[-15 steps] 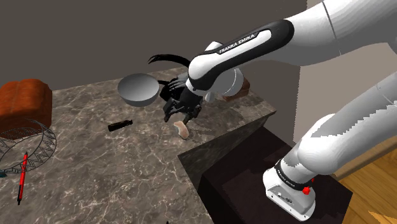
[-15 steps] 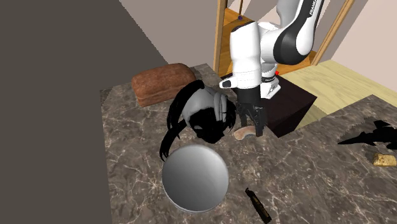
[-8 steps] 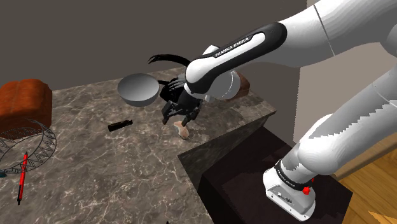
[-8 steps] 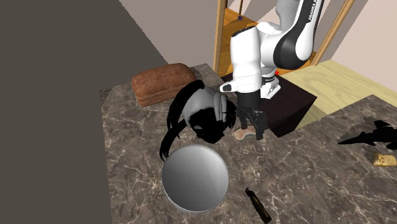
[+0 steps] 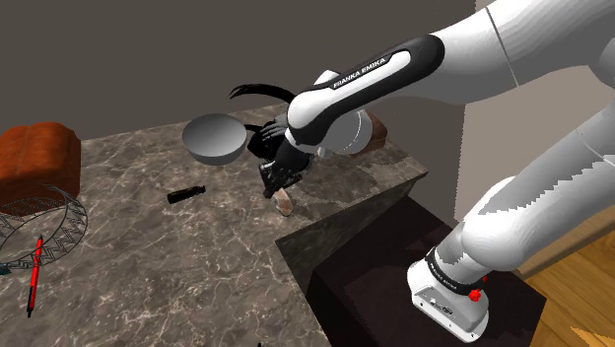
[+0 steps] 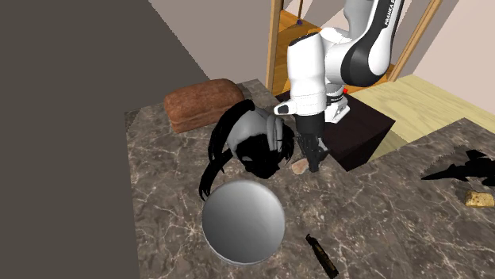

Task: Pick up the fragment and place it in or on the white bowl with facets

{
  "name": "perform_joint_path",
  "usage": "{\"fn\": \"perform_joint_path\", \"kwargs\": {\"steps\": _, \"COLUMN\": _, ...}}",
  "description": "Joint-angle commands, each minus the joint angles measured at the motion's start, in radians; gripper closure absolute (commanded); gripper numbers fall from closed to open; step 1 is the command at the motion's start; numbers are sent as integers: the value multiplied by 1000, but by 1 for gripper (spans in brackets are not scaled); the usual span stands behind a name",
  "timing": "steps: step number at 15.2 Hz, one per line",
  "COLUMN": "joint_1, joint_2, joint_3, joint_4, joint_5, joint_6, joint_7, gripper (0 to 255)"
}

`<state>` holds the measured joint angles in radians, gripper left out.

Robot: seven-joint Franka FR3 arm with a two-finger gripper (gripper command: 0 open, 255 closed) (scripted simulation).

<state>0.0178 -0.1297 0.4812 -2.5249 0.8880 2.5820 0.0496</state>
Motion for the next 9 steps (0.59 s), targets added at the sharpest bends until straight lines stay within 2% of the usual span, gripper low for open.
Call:
{"fn": "perform_joint_path", "kwargs": {"steps": 1, "joint_1": 0, "joint_2": 0, "joint_3": 0, "joint_4": 0, "joint_5": 0, "joint_6": 0, "joint_7": 0, "gripper": 255}}
{"fn": "perform_joint_path", "kwargs": {"steps": 4, "joint_1": 0, "joint_2": 0, "joint_3": 0, "joint_4": 0, "joint_5": 0, "joint_6": 0, "joint_7": 0, "gripper": 255}}
{"fn": "perform_joint_path", "kwargs": {"steps": 5, "joint_1": 0, "joint_2": 0, "joint_3": 0, "joint_4": 0, "joint_5": 0, "joint_6": 0, "joint_7": 0, "gripper": 0}}
{"fn": "perform_joint_path", "kwargs": {"steps": 6, "joint_1": -22, "joint_2": -43, "joint_3": 45, "joint_4": -20, "joint_5": -227, "joint_6": 0, "joint_7": 238, "gripper": 0}}
{"fn": "perform_joint_path", "kwargs": {"steps": 7, "joint_1": -64, "joint_2": -82, "joint_3": 106, "joint_4": -21, "joint_5": -442, "joint_6": -44, "joint_7": 461, "gripper": 0}}
{"fn": "perform_joint_path", "kwargs": {"steps": 8, "joint_1": -116, "joint_2": -114, "joint_3": 180, "joint_4": -4, "joint_5": -621, "joint_6": -122, "joint_7": 650, "gripper": 0}}
{"fn": "perform_joint_path", "kwargs": {"steps": 9, "joint_1": -142, "joint_2": -122, "joint_3": 213, "joint_4": 2, "joint_5": -648, "joint_6": -144, "joint_7": 681, "gripper": 0}}
